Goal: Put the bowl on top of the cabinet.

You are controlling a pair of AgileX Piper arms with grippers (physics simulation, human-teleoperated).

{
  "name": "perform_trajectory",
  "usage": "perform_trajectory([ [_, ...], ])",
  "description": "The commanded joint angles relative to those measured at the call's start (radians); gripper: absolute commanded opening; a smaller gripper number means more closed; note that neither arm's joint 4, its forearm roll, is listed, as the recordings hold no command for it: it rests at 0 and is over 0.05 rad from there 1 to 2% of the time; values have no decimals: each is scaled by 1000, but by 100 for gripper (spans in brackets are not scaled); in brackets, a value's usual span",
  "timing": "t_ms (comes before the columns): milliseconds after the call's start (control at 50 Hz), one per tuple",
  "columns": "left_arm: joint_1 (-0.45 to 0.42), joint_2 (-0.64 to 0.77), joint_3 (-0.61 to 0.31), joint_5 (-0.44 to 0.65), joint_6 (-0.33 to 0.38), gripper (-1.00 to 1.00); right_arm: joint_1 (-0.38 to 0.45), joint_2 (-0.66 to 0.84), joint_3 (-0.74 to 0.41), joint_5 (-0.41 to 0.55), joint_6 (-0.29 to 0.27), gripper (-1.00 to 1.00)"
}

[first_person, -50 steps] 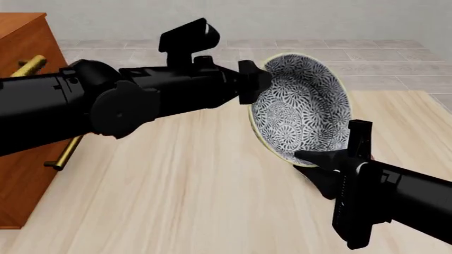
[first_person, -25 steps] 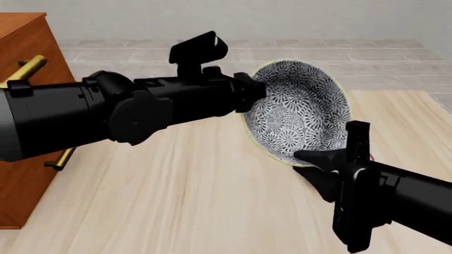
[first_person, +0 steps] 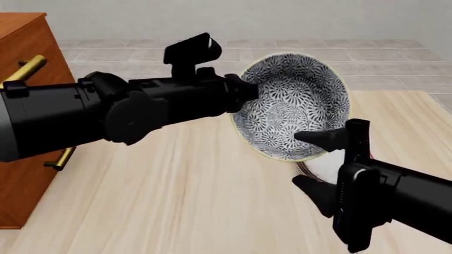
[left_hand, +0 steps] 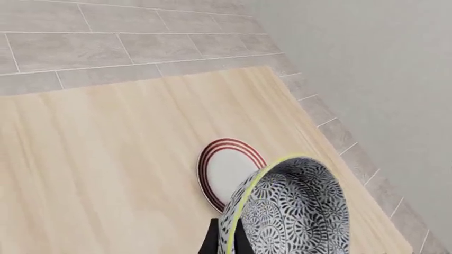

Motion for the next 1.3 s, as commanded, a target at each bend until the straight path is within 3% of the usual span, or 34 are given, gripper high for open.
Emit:
perform_trajectory([
  [20,31,-12,17,-1,6,-100,-9,-2,-2,-5,5,100],
  [600,116,18,40,-51,-26,-100,-9,-2,-2,-5,5,100],
  [980,232,-116,101,-43,-7,-100,-9,-2,-2,-5,5,100],
  [1300,261,-242,159,-10,-36,-100,-9,-2,-2,-5,5,100],
])
